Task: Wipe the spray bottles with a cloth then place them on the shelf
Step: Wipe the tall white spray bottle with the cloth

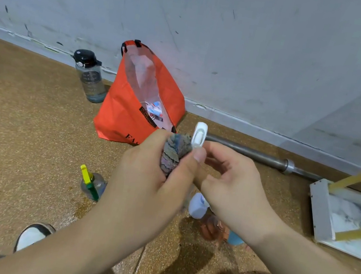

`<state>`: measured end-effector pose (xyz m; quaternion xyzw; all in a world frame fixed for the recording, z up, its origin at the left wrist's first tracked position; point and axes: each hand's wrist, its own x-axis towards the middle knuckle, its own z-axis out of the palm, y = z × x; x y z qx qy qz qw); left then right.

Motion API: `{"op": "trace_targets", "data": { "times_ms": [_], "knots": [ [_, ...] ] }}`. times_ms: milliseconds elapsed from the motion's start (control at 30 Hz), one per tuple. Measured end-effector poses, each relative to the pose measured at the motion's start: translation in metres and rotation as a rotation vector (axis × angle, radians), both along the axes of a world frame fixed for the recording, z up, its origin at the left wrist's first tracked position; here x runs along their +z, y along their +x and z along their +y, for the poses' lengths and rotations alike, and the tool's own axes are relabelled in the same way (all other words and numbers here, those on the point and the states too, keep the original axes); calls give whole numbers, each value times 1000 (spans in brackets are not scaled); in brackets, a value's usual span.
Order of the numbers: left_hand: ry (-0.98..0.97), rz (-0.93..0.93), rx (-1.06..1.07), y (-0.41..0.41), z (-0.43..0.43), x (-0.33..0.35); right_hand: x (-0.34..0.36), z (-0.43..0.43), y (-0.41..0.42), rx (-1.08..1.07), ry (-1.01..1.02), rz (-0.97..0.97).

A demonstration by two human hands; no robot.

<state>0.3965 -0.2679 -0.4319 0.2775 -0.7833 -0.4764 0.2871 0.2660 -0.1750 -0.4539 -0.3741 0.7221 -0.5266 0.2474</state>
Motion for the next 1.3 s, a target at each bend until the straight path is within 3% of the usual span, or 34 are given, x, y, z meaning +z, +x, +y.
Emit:
{"op": "trace_targets", "data": {
  "times_ms": [200, 600, 700, 1000, 1100, 1300],
  "knots": [
    [513, 178, 280, 3, -22, 14, 7, 5, -10, 43, 53, -59],
    [609, 352, 376, 0, -41, 27, 15, 5, -6, 19, 91, -98],
    [518, 373, 465, 1, -59, 27, 13, 7, -8, -4, 116, -111],
    [153, 50, -219, -7, -4, -19, 15, 5, -8, 82, -32, -107],
    [12, -50, -196, 1, 10, -25, 14, 8, -7, 93, -34, -149],
    [570, 34, -135, -9, -19, -14, 12, 12, -8, 187, 45, -72]
  ]
}}
